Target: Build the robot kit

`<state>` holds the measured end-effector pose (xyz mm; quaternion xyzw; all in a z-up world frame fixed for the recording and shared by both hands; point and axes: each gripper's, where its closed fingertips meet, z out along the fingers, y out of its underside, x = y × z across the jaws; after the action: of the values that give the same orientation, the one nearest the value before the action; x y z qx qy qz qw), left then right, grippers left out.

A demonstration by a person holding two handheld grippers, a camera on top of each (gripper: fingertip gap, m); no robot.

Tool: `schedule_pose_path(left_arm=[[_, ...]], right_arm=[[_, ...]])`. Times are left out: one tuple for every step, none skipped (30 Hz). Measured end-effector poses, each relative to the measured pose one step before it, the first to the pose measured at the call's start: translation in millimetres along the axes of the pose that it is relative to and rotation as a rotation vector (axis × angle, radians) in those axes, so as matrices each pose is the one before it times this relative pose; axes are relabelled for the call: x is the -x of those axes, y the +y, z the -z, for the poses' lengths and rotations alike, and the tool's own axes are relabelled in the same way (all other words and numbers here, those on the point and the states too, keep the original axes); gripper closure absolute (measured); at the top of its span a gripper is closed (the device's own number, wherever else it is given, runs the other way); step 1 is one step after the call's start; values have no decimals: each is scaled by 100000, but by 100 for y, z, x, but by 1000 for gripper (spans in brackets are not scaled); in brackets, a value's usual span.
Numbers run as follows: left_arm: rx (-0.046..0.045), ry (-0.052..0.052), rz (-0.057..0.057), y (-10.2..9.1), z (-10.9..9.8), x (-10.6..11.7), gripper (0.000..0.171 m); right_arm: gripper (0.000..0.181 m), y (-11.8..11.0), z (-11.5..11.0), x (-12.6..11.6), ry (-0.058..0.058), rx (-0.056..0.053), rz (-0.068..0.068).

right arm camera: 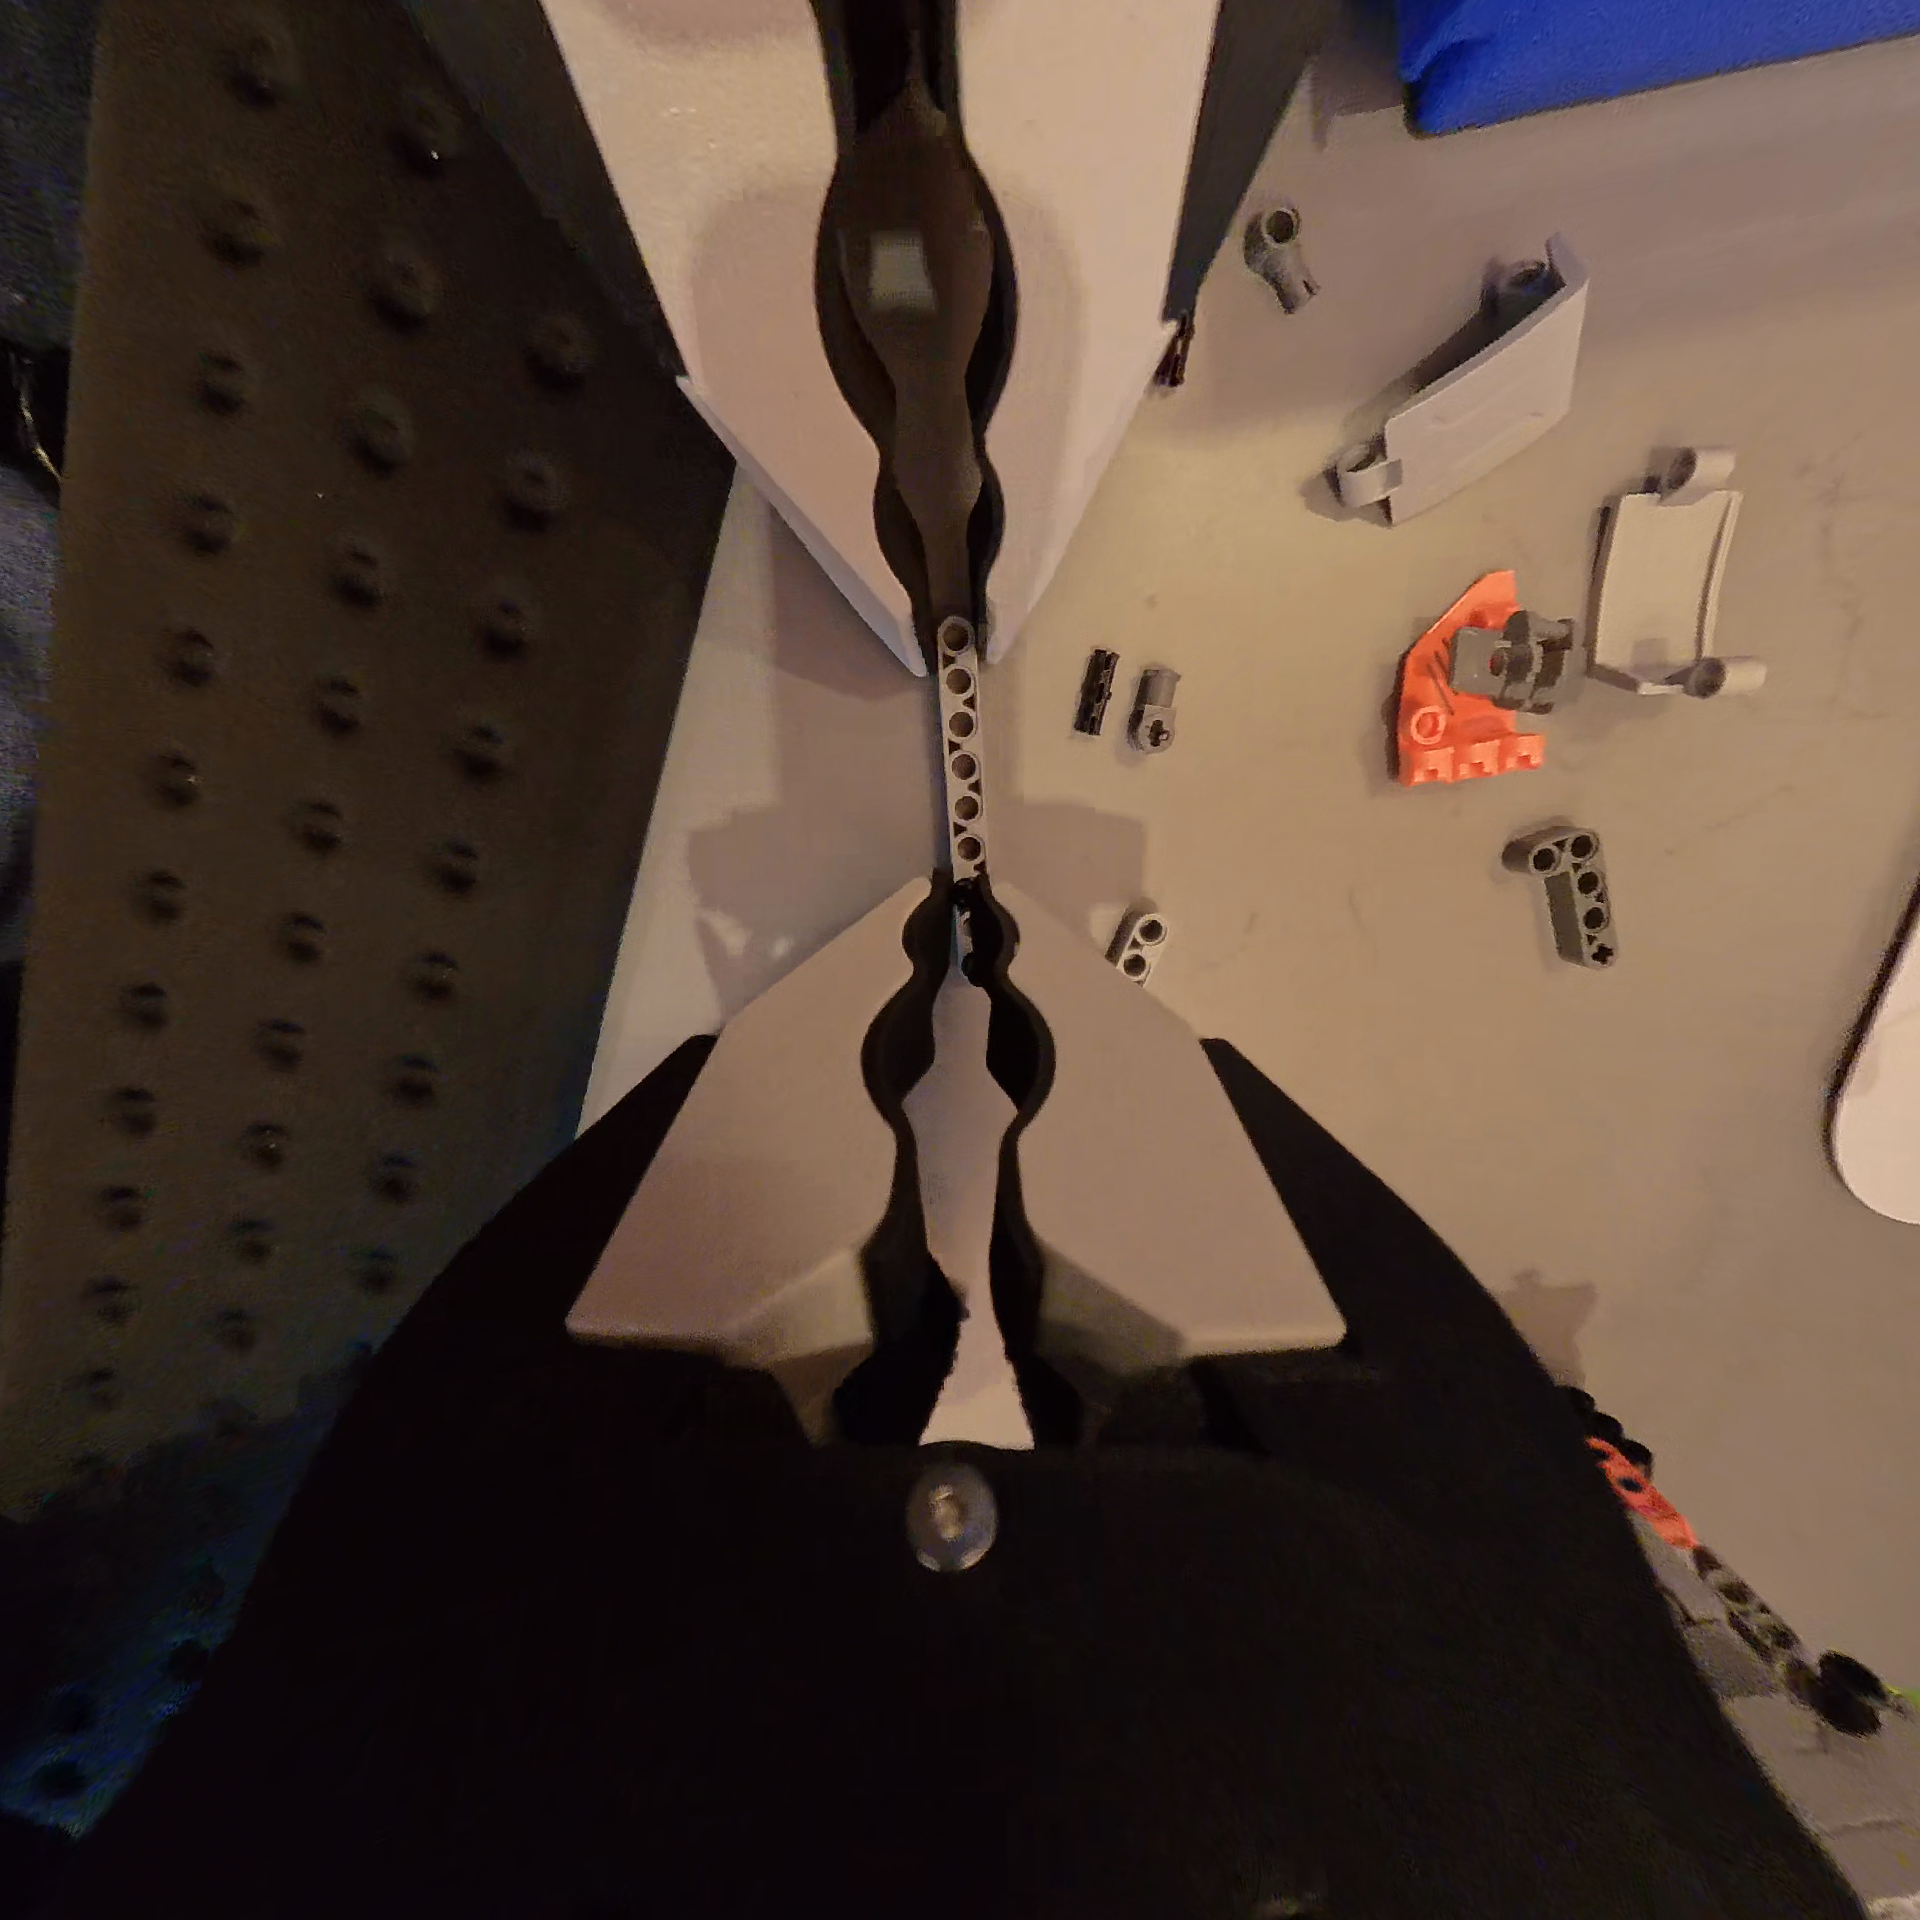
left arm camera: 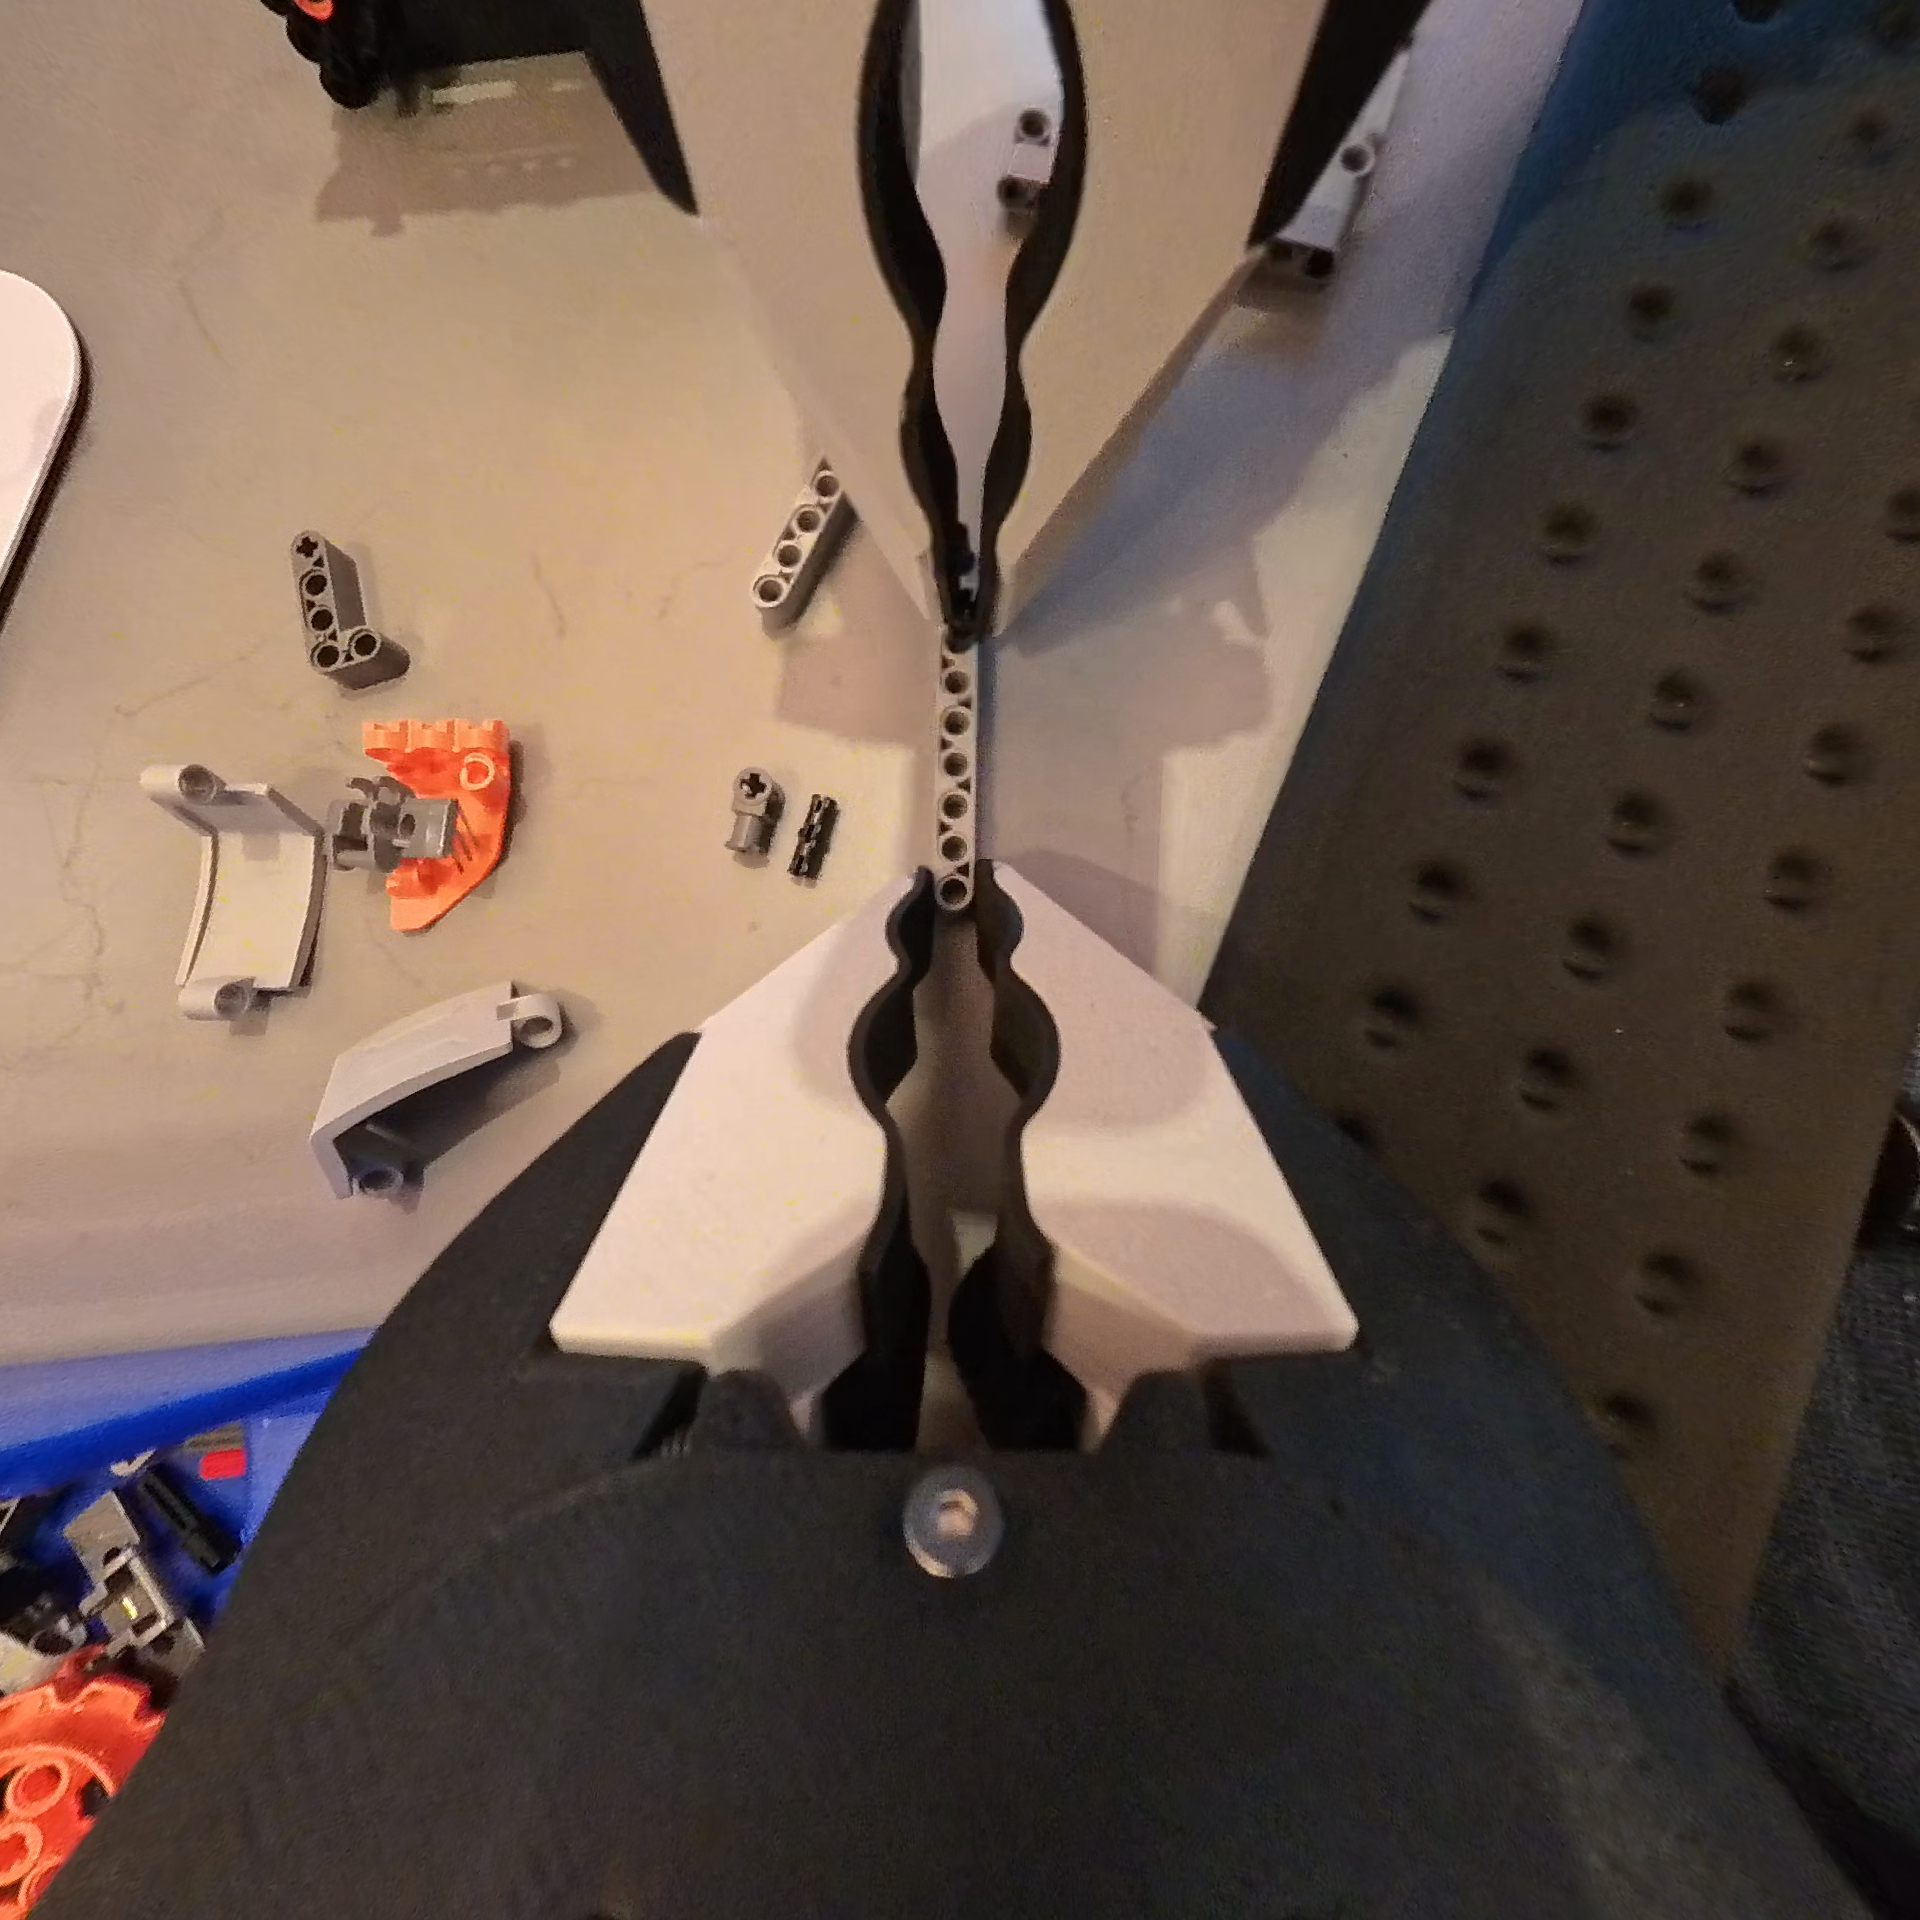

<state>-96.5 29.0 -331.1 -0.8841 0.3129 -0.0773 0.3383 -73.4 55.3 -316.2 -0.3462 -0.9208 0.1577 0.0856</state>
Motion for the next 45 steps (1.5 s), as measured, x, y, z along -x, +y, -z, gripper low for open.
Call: schedule_pose_path(left_arm=[[-11, -161, -139, 1, -10, 10, 166], [35, -118, -106, -10, -8, 0, 166], [-4, -59, -106, -6, -4, 8, 166], [-4, 92, 109, -1, -2, -6, 166], [-46, 112, 102, -2, -2, -1, 166], [-11, 10, -64, -6, -4, -5, 166], [0, 12, -73, -9, -20, -7, 166], [30, -69, -84, 5, 4, 2, 166], [-13, -57, -100, -7, -4, 7, 166], [-14, 130, 94, -8, -9, -5, 166], [26, 127, 6, -13, -13, -14, 166], [-7, 62, 90, -2, -3, -1, 166], [-45, -10, 11, -1, 0, 9, 166], [3, 37, 7, 0, 0, -6, 166], [-136, 159, 160, -5, -1, 4, 166], [-108, 249, 201, -13, 3, -4, 166], [-151, 149, -88, -31, -33, -11, 166], [34, -173, -331, -15, -10, 2, 166], [-31, -242, -270, -7, 0, 3, 166], [-24, -19, -17, -8, -5, -4, 166], [-1, -54, -50, -10, -22, 15, 166], [9, -99, -94, -9, -6, 5, 166], [-12, -51, -53, -2, -1, 11, 166], [-4, 36, 35, -6, -6, -1, 166], [-32, 167, 95, 0, -1, -8, 166], [-54, 172, 156, -9, -8, -7, 166], [-28, 192, 153, -12, 0, 5, 166], [-37, 140, 107, -6, -6, 1, 166], [-34, 90, 50, -5, -4, -2, 166], [-24, 65, 29, -4, -4, 3, 166], [-13, -45, -87, 5, -7, -2, 166], [-12, -67, -79, -1, 1, 1, 166], [-31, 8, 7, -4, -2, -2, 166], [-23, 70, 65, -4, -4, 0, 166], [-33, 78, 26, -5, -4, 1, 166], [-39, 145, 58, -6, -5, -10, 166], [-31, 96, -4, -11, -10, 7, 166], [-33, 94, 37, 1, -12, -2, 166], [-20, 103, 112, 2, 0, 0, 166], [-14, 20, 20, -2, -1, -4, 166], [11, -77, -85, 2, 3, 3, 166], [1, -61, -61, 1, 2, -1, 166], [0, -9, -14, 0, 0, 2, 166], [15, -8, -13, 2, 1, 2, 166], [5, 13, 11, 1, 0, -3, 166]], right_arm=[[181, 13, 25, -41, -1485, -1122, -1276], [181, 16, 5, -39, -1024, -1060, -912], [181, 6, 9, -17, -775, -945, -645], [181, 29, 3, 5, -661, -663, -290], [181, 169, -16, -62, -672, -47, -605], [181, 70, 0, -10, -1637, -1252, -1201], [181, 0, 12, 10, -1861, -1582, -1144], [181, 13, -6, -39, -929, -391, -701], [181, -37, -72, -30, -608, 202, -270], [181, 15, -233, -5, -1374, 511, -712], [181, 3, -231, -12, -1591, 588, -533], [181, 44, -52, 5, -813, 924, 569], [181, 16, 2, -4, -291, 735, 759], [181, 15, -17, 9, -496, 163, -101], [181, 13, -6, 11, -593, -383, -668], [181, 12, 16, 2, -149, -441, -267], [181, 12, 23, 3, 288, -90, -266], [181, -51, 28, -92, 857, -201, -1241], [180, -34, 15, -55, 928, -576, -1308], [180, 16, 28, -9, 1127, -641, -40], [180, 24, 37, -96, 1783, -219, 85], [179, 30, 57, -109, 2003, 360, 134], [178, 88, 131, -83, 1935, 701, 330], [175, 78, 219, -123, 1873, 497, 36], [174, -36, 274, -110, 1351, -305, -146], [176, -138, 288, -10, 573, -1098, 227], [177, -42, 175, -86, 960, -350, 515], [178, 42, 77, -118, 1098, 250, 686], [178, 13, 37, -48, 340, -240, 282], [177, -27, 70, 18, -370, -737, -291], [177, -93, 114, -36, -140, -1406, -304], [176, -16, 110, -65, 242, -1009, -148], [175, 218, 63, -31, 319, 565, 63], [175, 195, 8, 32, 208, 592, 320], [175, 13, -38, 122, -252, -362, 271], [175, -21, -109, 187, -646, -305, 167], [175, 53, -148, 112, -41, 602, 350], [176, 2, -149, 41, 454, 493, 586], [177, -69, -128, 100, -143, 147, 521], [178, -25, -128, 131, -439, 451, 564], [181, 34, -120, 17, 234, 738, 633], [181, 56, -87, -107, 725, 871, 412], [181, 16, -64, -50, 206, 653, 131], [181, -29, -75, 43, -487, 366, -29], [181, -31, -32, 28, -441, 326, -218]])
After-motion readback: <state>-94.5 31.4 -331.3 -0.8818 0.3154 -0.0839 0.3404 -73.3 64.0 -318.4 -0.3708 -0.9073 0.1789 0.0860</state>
